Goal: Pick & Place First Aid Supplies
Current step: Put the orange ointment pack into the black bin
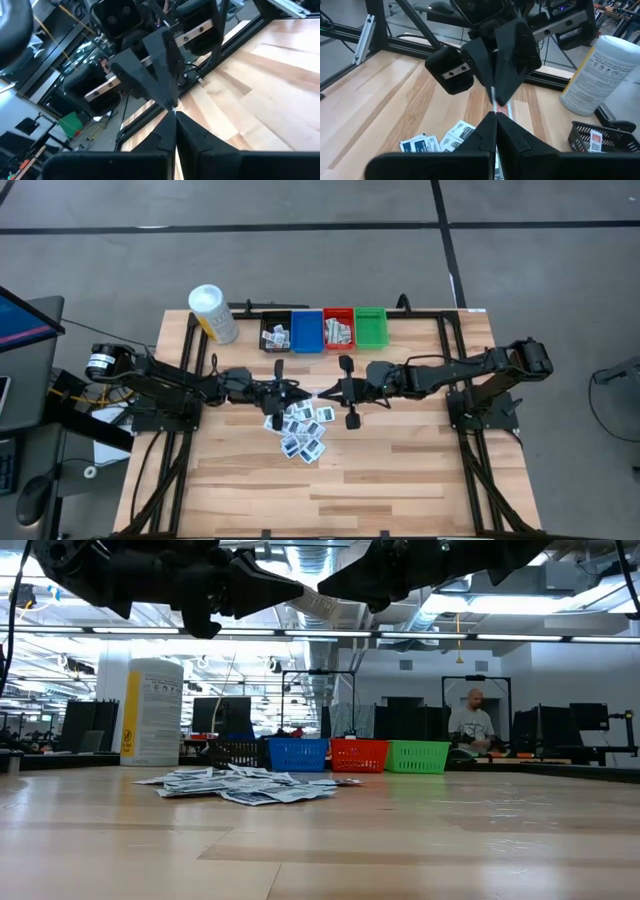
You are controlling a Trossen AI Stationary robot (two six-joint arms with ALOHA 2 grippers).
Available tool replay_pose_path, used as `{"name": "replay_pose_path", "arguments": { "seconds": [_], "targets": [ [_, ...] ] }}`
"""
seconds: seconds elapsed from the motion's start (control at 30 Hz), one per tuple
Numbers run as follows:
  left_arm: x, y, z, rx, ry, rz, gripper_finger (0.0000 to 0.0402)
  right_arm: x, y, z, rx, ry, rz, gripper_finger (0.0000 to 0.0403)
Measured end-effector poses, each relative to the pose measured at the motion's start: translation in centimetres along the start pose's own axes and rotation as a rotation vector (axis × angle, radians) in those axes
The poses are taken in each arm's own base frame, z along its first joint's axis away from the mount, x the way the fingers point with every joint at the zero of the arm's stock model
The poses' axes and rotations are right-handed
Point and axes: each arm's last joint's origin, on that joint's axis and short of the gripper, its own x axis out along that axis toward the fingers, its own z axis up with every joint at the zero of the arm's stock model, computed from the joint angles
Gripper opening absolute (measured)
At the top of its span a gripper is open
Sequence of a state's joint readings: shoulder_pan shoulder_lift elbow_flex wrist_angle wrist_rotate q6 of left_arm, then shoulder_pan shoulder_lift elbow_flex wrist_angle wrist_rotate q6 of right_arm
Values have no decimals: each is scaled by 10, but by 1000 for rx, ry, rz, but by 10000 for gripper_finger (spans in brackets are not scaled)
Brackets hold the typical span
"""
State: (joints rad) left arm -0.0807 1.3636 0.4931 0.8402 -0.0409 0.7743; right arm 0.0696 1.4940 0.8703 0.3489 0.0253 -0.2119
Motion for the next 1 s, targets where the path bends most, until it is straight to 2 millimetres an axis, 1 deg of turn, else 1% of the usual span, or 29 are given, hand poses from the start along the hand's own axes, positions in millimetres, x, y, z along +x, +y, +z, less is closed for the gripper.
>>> {"name": "replay_pose_path", "arguments": {
  "seconds": [0.1, 0.2, 0.37, 0.5, 0.63, 0.8, 0.9, 1.0],
  "targets": [
    [0, 3, -3, -18, 28, 32, 6, 0, 0, 0, -7, 3, 0, 1],
    [0, 6, -5, -24, 45, 54, 6, 0, 1, -3, -38, 30, 8, 15],
    [0, 10, -10, -25, 100, 110, 4, 0, 2, -7, -55, 78, 4, 69],
    [-2, 19, -19, -26, 231, 247, 6, -1, 2, -12, -58, 139, -21, 113],
    [-7, 33, -36, -25, 420, 428, 6, -2, 2, -19, -36, 205, -13, 143],
    [-23, 50, -67, -51, 651, 641, 6, -4, 2, -31, -25, 266, -6, 160],
    [-33, 60, -85, -110, 718, 730, 6, -5, 2, -37, -12, 286, -9, 161],
    [-42, 65, -99, -202, 707, 758, 7, -5, 2, -37, 16, 288, -14, 157]
  ]
}}
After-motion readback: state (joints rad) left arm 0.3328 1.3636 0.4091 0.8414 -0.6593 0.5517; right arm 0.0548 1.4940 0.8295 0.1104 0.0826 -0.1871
